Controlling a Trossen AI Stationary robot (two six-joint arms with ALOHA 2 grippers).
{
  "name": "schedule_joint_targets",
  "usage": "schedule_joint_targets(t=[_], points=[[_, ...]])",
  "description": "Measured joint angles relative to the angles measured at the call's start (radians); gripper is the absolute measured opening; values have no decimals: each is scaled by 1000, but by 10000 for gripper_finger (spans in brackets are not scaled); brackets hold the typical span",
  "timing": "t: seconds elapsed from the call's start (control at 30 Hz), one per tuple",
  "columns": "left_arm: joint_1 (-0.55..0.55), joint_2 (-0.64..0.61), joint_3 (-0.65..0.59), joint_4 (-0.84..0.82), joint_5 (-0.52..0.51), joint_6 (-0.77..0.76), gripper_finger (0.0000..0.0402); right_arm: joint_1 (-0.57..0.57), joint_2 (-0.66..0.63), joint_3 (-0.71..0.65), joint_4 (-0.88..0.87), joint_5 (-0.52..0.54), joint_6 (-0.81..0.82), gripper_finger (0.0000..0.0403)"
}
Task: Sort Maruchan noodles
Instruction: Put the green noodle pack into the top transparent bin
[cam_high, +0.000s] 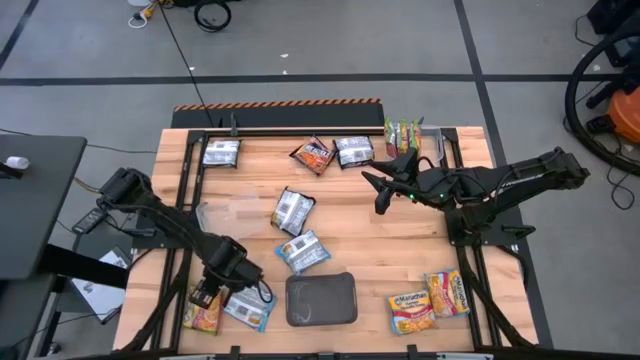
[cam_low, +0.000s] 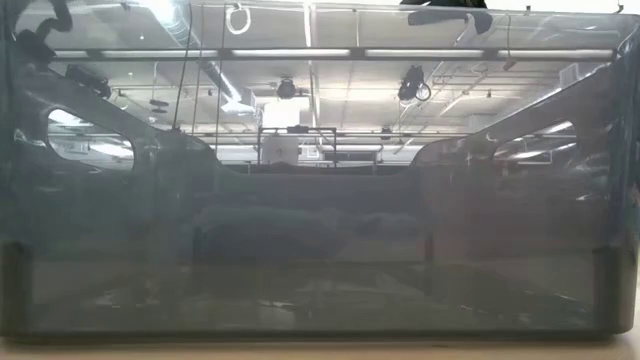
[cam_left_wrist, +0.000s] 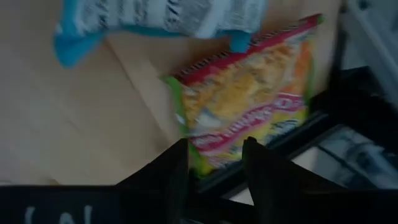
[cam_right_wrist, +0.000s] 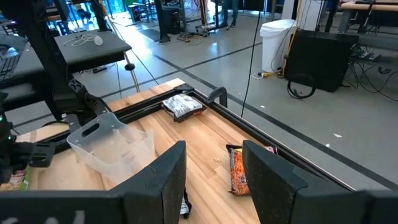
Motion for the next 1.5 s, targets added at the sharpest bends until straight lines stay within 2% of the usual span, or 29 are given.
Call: schedule_joint_targets(t=[0.2,0.33,0.53,0.67,0.77,0.9,0.97,1.1,1.27,1.37,1.5], points=[[-49,-86,-171,135,10,-98,155,0,0,0,-2,0,0,162],[-73,-102,-267,232,8,-128,155,0,0,0,-11,-7,0,162],[-101,-102,-328,409,-15,-208,155,0,0,0,-44,-8,31,162],[-107,-101,-353,449,-44,-252,150,0,0,0,-67,-12,43,162],[-106,-101,-354,450,-29,-253,120,0,0,0,-67,-12,42,162],[-105,-101,-354,452,-21,-285,36,0,0,0,-65,-11,9,162],[-100,-101,-347,448,0,-304,12,0,0,0,-51,-11,-13,162],[-92,-119,-272,384,51,-312,6,0,0,0,17,-30,-95,162],[-81,-162,-63,193,55,-274,4,0,5,0,155,-106,-184,162],[-40,-182,74,105,25,-249,3,10,44,13,197,-141,-208,162],[60,-187,238,6,-42,-204,2,26,165,93,186,-220,-212,166]])
